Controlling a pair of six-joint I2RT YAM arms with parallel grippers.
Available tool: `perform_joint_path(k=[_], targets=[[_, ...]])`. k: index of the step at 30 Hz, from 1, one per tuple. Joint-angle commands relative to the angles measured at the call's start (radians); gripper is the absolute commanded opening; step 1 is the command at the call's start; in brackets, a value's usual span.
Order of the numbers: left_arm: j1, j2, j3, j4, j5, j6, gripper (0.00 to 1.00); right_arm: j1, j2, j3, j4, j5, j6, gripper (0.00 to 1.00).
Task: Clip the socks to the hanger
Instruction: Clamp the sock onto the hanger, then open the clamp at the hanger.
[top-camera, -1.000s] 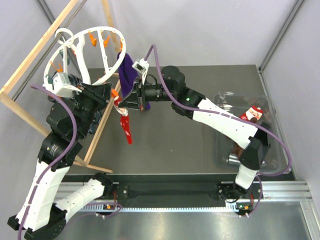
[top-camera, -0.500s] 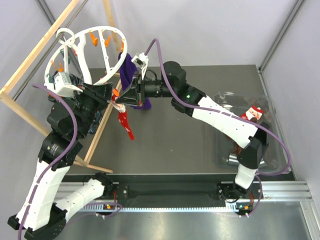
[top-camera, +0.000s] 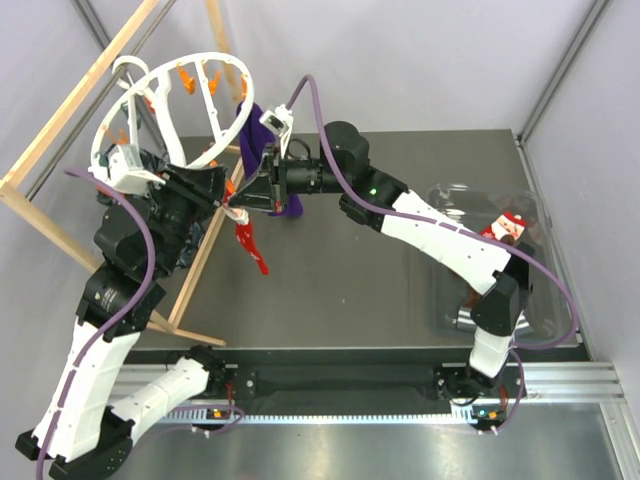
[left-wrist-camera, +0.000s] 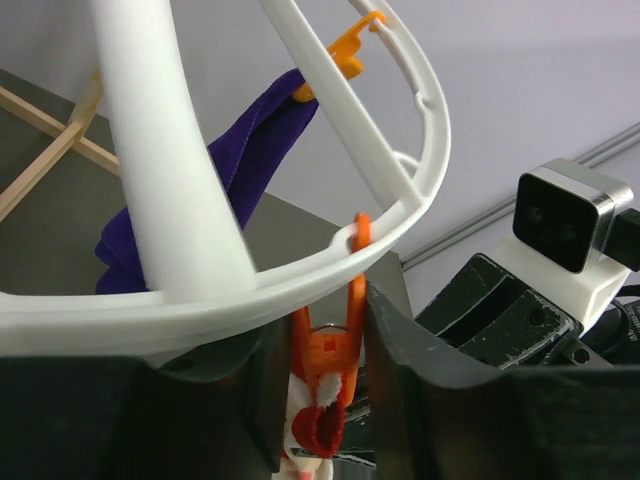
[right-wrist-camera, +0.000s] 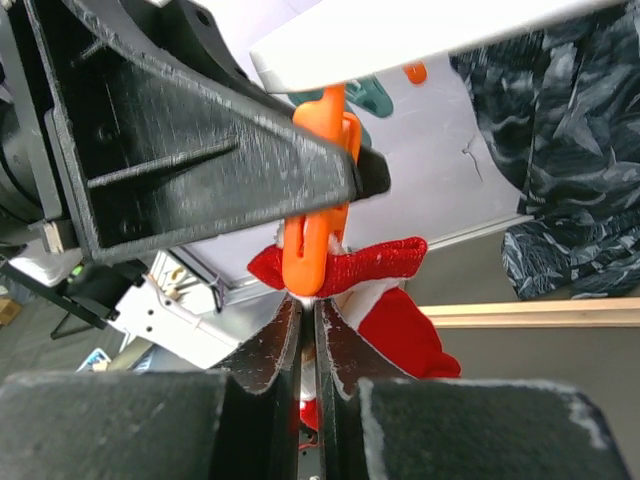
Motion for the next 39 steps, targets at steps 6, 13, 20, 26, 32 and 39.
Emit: perform_joint_path(k=[6,13,20,26,32,39], targets=[[-0.008,-0.017,-0.031,0.002,0.059,0.004,0.54,0.009,-0.003,0.030,0.116,0.014,0.036,0.09],[-0.008,-0.039,-0.019,0.014,0.082,0.030,0.67,0.009,-0.006,0.025,0.084,0.059,0.007,0.09],[-0.008,-0.095,0.012,-0.015,0.163,0.134,0.64,0.000,-0.008,0.068,-0.029,0.163,-0.106,0.09],[-0.008,-0.081,0.169,-0.251,0.013,0.140,0.61,-0.018,0.006,0.070,-0.031,0.206,-0.125,0.09],[-0.008,-0.035,0.315,-0.423,-0.193,0.142,0.61,-0.049,0.029,0.091,-0.025,0.198,-0.131,0.09],[-0.008,0.005,0.325,-0.507,-0.262,0.078,0.61,-0.112,0.046,0.102,-0.002,0.159,-0.070,0.08]])
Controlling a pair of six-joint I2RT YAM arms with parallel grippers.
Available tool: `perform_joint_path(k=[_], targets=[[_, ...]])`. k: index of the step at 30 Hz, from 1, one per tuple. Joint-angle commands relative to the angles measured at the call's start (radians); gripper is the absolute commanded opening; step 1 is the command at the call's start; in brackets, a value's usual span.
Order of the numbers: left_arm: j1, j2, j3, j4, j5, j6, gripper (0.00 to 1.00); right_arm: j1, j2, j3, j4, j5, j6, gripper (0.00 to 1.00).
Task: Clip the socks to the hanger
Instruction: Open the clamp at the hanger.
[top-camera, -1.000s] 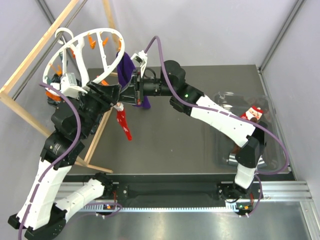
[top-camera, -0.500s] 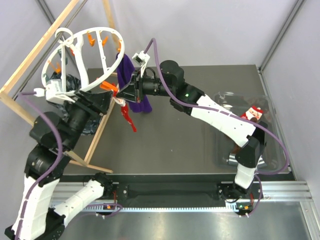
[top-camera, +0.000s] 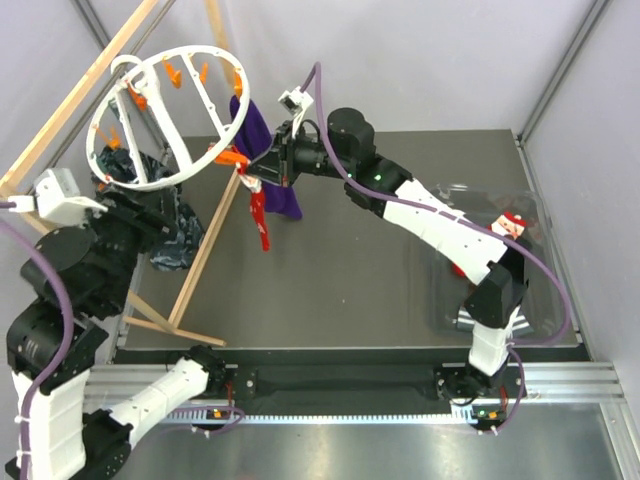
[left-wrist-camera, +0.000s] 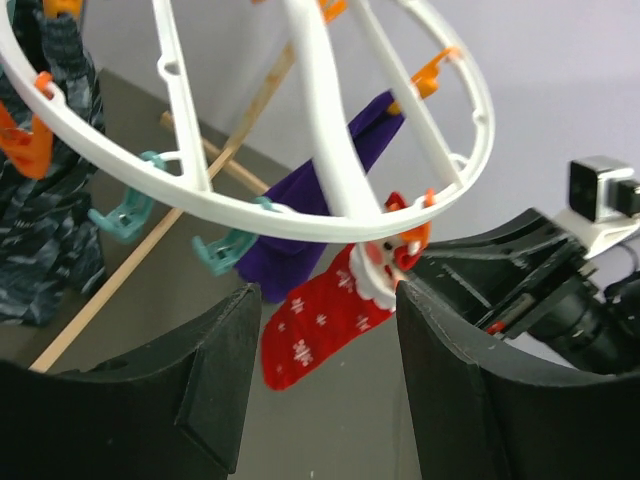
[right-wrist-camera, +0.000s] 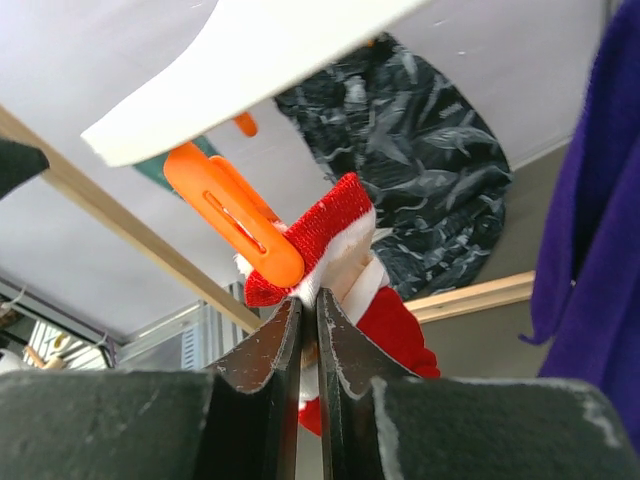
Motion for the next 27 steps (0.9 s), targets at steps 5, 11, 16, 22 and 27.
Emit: perform_joint_path(k=[5,11,16,22,27], targets=[[-0.001,0.086,-0.012,-0.087,-0.064,-0.054,0.60,-0.036,-0.001,0.040,0.051,-0.031,0.027,0.07],[-0.001,0.089,-0.097,-0.030,-0.093,-0.051,0.59,-0.036,-0.028,-0.001,0.103,-0.034,0.047,0.07],[-0.001,0.083,-0.130,0.013,-0.152,-0.020,0.59,-0.037,-0.036,0.000,0.097,-0.043,0.050,0.07],[-0.001,0.083,-0.154,0.065,-0.222,0.019,0.59,-0.036,-0.058,-0.041,0.129,-0.040,0.070,0.07],[-0.001,0.081,-0.180,0.122,-0.259,0.065,0.60,-0.036,-0.061,-0.046,0.140,-0.043,0.084,0.07]])
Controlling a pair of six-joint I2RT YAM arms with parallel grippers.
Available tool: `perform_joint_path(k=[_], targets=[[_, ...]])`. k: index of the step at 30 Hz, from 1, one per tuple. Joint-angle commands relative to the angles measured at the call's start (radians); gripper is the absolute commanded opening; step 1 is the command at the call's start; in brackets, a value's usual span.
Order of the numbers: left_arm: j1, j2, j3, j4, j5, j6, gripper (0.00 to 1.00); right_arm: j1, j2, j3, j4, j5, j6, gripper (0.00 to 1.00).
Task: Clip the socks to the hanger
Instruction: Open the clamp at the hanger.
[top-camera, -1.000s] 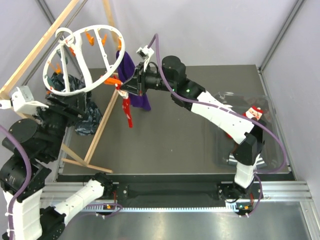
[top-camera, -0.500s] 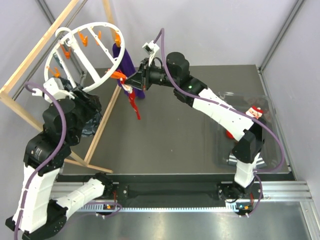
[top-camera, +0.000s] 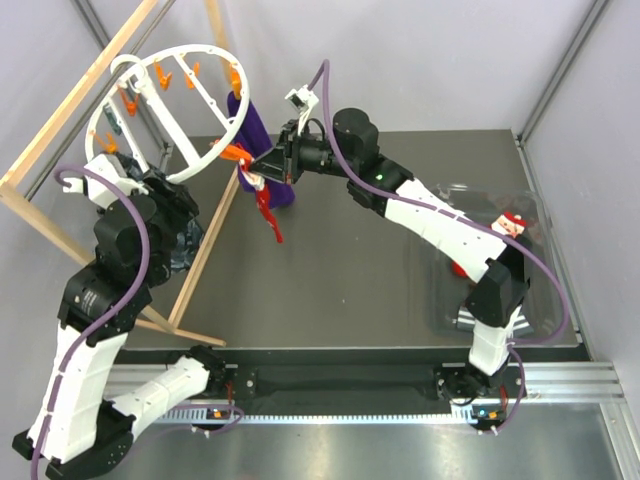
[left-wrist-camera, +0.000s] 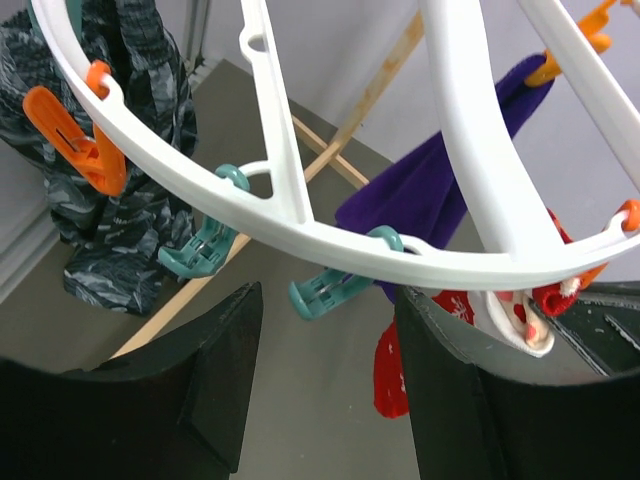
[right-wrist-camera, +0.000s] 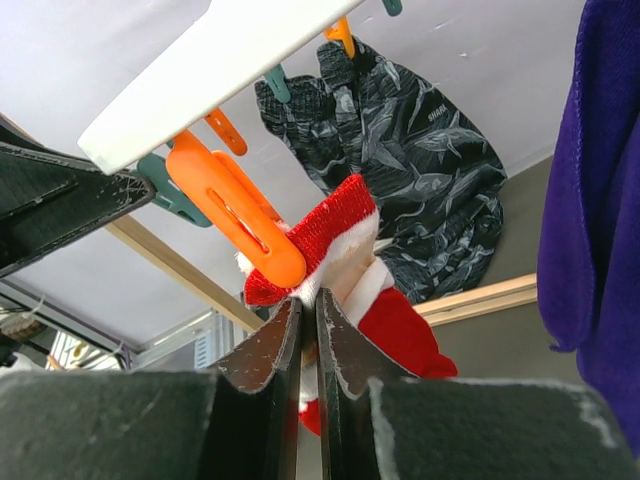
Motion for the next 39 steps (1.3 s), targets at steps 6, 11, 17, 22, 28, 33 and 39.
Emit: perform_joint_path(k=[6,11,17,22,28,33,39], targets=[[-0.001,-0.010,-0.052,0.149,-0.072,0.091,0.59,0.003,-0.057,-0.003,0.071,-0.012,0.025,0.06],[-0.001,-0.022,-0.091,0.207,-0.085,0.129,0.46,0.003,-0.061,-0.008,0.076,-0.014,0.027,0.06],[-0.001,-0.013,-0.072,0.229,-0.079,0.163,0.20,0.001,-0.069,-0.013,0.073,-0.011,0.019,0.06],[-0.001,-0.024,-0.052,0.224,-0.020,0.168,0.00,-0.008,-0.077,-0.011,0.033,0.006,-0.014,0.08],[-0.001,-0.058,-0.046,0.178,0.081,0.131,0.00,-0.051,-0.071,0.000,0.010,0.005,-0.027,0.10],[-0.001,-0.076,-0.045,0.162,0.160,0.088,0.00,-0.080,-0.020,0.091,-0.084,-0.038,-0.065,0.29],[-0.001,-0.082,-0.034,0.154,0.241,0.031,0.00,-0.085,-0.047,0.092,-0.182,-0.086,-0.120,0.55]])
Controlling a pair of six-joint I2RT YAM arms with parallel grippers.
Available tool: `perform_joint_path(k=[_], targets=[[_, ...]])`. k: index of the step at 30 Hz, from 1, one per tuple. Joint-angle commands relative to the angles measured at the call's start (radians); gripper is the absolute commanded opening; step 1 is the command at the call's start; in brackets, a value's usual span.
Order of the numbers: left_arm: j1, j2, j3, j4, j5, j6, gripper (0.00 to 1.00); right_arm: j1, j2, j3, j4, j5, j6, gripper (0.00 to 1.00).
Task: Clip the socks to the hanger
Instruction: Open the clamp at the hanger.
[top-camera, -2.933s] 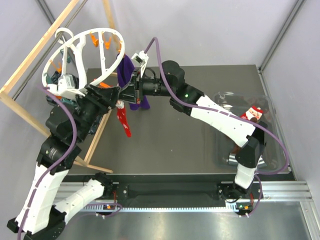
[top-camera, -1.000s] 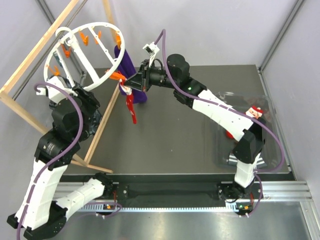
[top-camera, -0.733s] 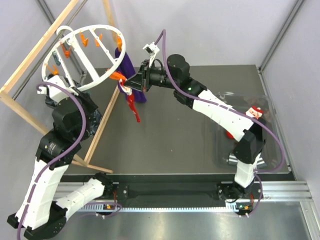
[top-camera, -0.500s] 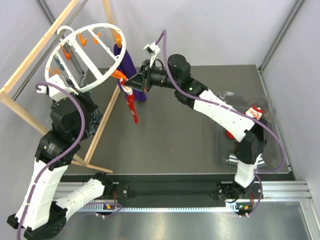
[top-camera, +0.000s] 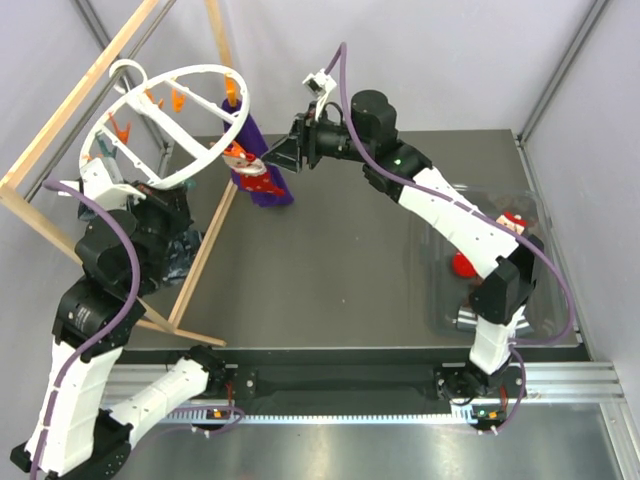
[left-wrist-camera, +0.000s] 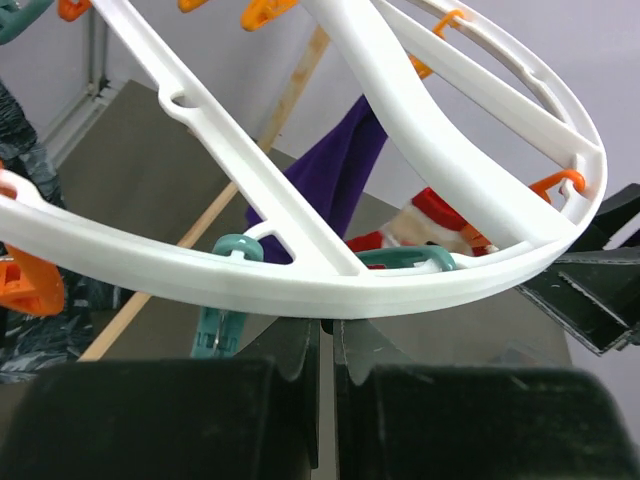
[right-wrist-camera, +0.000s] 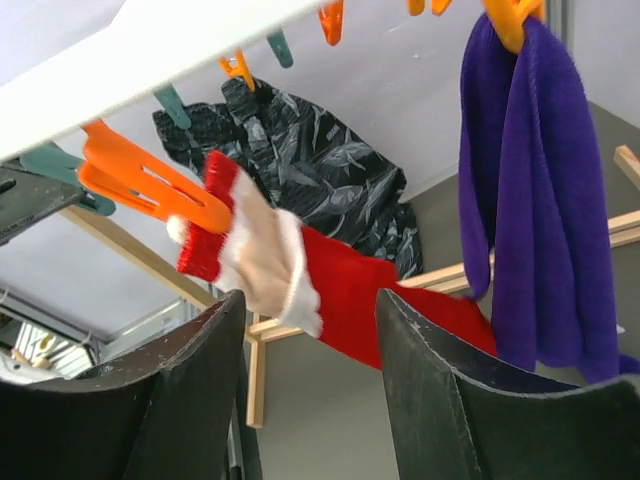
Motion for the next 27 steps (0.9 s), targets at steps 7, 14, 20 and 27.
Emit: perform_joint_path(k=[7,14,20,27], targets=[[-0.001,-0.012,0.034,-0.019,0.158,-0.103,0.00,0.073,-0.252,-0.203,0.102,-0.054,-0.014,0.54],[-0.001,-0.037,0.019,-0.014,0.202,-0.166,0.00,0.194,-0.160,-0.151,0.350,-0.278,0.052,0.37],[-0.001,-0.047,0.042,-0.028,0.225,-0.201,0.00,0.205,-0.030,-0.096,0.579,-0.320,0.268,0.34],[-0.001,-0.060,0.047,-0.033,0.234,-0.215,0.00,0.208,0.070,-0.030,0.677,-0.286,0.282,0.43]])
